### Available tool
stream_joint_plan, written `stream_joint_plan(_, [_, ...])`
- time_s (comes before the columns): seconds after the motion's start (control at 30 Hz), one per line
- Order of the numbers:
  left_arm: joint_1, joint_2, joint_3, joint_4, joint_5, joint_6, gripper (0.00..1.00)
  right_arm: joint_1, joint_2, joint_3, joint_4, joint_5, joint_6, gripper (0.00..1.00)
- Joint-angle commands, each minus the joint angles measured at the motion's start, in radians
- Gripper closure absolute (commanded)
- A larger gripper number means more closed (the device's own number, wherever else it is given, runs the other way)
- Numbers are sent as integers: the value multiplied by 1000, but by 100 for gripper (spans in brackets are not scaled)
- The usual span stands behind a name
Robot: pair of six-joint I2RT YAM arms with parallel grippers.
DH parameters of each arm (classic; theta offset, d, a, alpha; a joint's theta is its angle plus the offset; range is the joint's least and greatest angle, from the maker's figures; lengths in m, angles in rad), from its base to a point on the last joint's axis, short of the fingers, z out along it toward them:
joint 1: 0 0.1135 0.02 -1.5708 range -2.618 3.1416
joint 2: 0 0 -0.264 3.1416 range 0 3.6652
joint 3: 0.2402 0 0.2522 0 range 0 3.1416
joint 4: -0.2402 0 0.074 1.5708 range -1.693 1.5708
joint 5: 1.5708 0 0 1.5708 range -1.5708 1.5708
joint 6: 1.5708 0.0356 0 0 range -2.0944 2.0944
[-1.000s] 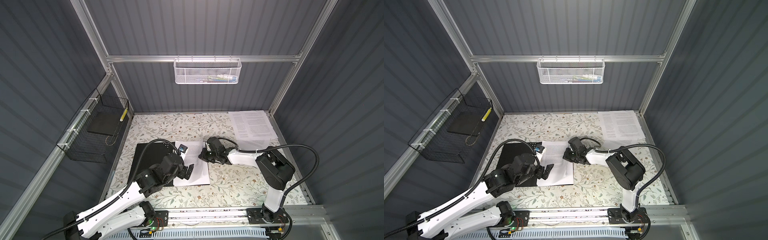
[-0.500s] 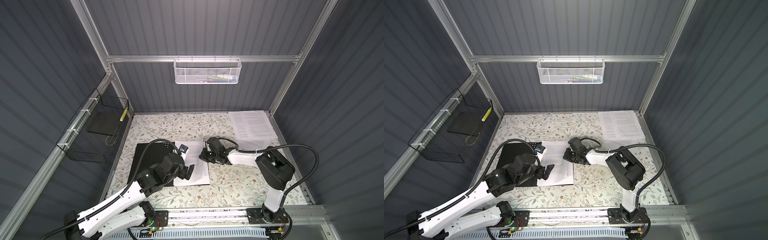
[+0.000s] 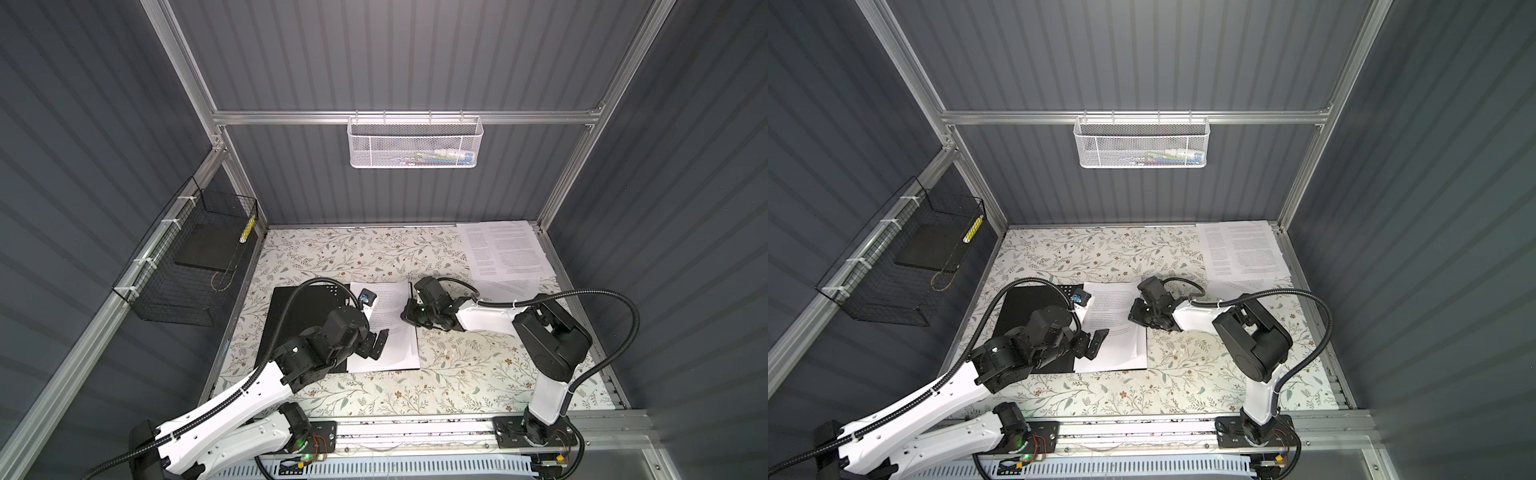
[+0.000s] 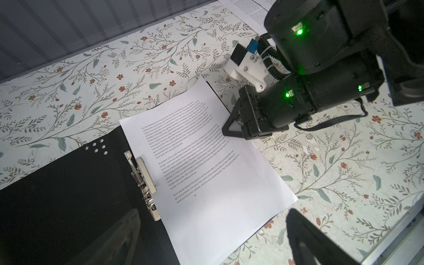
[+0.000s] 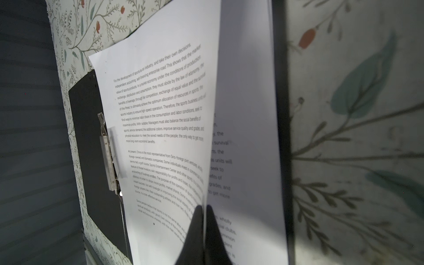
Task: Put the files into the folder
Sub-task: 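Hold the sheet edge beside the folder with the right gripper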
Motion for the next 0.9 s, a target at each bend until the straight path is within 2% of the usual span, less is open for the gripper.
stream_joint_plan(0.0, [7,2,34,-13,10,8,0,7,-32,-8,-17,13,-5,100])
stream_joint_plan(0.77, [13,6,36,-13,20,8,0,26,-5,19,-7,-3,8,100])
stream_joint_plan(0.87, [16,6,36,-15,21,8,0,25,-3,22,-6,-3,6,97])
